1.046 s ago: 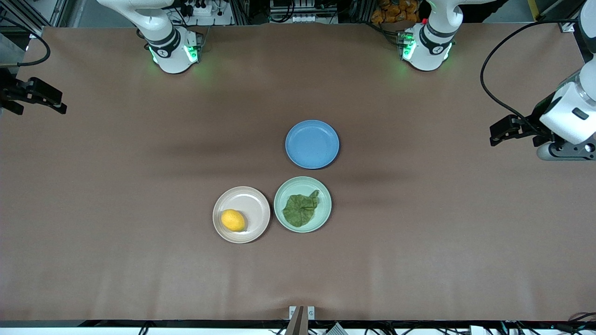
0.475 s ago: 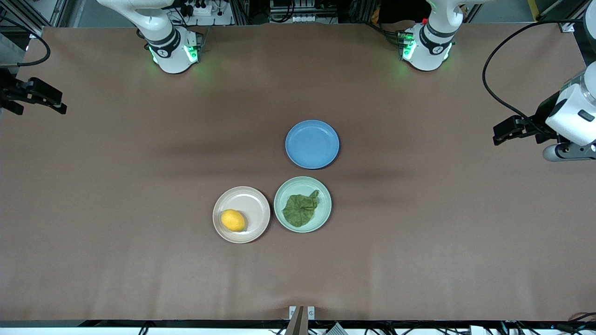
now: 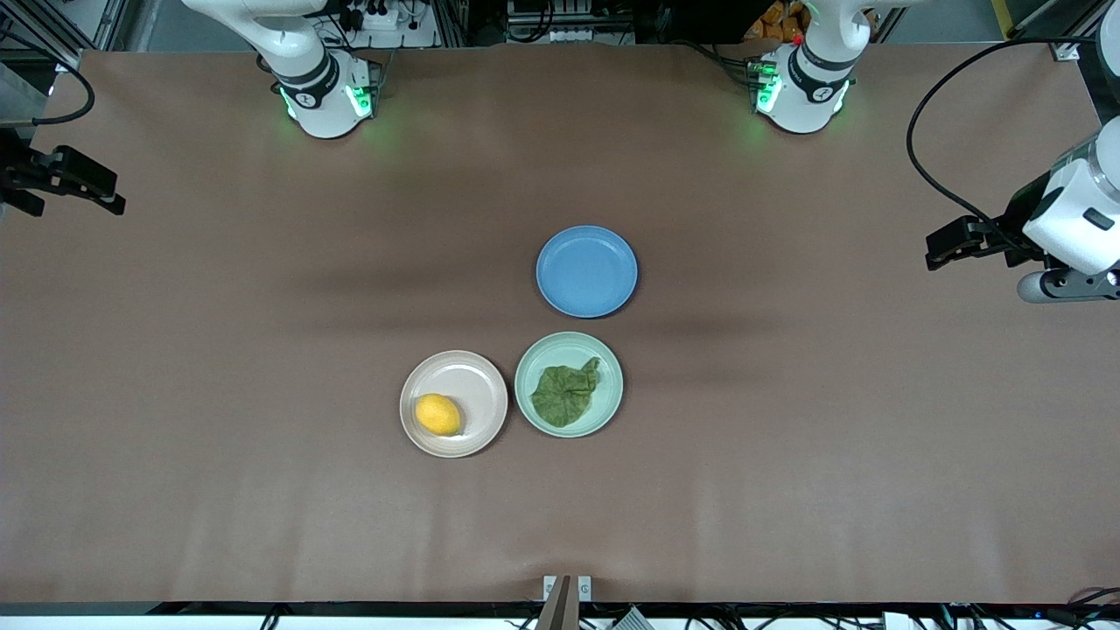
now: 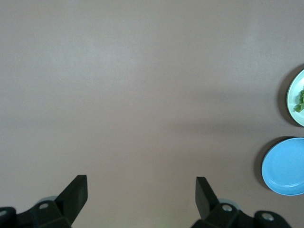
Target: Place lemon and lettuce in plates
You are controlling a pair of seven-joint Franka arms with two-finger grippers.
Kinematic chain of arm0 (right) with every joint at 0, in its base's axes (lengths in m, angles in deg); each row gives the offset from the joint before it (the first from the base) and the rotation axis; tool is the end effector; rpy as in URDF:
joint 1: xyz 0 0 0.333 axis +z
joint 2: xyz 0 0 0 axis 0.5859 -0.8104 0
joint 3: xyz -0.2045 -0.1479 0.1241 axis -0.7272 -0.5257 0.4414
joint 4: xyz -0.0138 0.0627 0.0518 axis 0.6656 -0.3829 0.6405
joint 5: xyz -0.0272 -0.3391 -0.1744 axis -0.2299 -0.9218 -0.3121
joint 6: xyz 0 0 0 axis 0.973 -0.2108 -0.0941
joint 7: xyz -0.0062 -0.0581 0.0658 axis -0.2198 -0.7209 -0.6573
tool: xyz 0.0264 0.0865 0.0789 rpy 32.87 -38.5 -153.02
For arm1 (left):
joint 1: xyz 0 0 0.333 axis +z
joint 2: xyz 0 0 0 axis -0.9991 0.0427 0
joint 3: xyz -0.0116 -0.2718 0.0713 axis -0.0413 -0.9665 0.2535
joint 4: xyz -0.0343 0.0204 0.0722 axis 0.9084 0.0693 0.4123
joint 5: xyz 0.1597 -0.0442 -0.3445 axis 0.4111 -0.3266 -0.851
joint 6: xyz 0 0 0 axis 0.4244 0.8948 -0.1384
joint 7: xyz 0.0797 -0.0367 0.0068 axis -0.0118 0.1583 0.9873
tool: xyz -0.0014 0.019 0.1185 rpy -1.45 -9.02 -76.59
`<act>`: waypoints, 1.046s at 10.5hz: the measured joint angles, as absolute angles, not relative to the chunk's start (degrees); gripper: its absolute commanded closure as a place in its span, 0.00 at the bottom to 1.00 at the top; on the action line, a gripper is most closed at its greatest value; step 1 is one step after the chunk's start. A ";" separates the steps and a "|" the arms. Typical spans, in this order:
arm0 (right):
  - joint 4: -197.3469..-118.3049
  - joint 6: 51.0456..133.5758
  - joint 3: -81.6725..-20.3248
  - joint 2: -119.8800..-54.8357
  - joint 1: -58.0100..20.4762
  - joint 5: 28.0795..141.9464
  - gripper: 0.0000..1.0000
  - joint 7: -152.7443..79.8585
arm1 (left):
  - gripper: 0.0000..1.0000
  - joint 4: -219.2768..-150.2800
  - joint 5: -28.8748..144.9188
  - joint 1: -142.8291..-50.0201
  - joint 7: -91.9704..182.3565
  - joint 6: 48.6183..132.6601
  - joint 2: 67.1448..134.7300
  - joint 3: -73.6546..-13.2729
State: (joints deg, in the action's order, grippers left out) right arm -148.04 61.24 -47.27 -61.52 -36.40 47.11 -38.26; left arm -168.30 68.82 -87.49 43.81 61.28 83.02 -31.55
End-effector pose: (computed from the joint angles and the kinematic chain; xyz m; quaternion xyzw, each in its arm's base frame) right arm 0.5214 -0.0231 0.5976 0.9997 0.0077 -0.0212 0.0068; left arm 0.5722 -0.0551 0.5538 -0.9995 -0.0143 0.0265 0.0117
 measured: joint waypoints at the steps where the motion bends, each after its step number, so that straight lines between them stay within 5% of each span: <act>1: -148.04 61.24 -47.27 -61.52 -36.40 47.11 0.00 -38.26 | 0.00 -168.30 68.82 -87.49 43.81 61.28 83.02 -31.55; 11: -148.04 61.29 -47.34 -61.62 -36.46 47.11 0.00 -38.37 | 0.00 -167.91 68.17 -87.36 43.81 61.28 82.53 -31.55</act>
State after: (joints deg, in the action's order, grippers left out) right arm -148.04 61.29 -47.34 -61.62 -36.46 47.11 -38.37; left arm -167.91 68.17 -87.36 43.81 61.28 82.53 -31.55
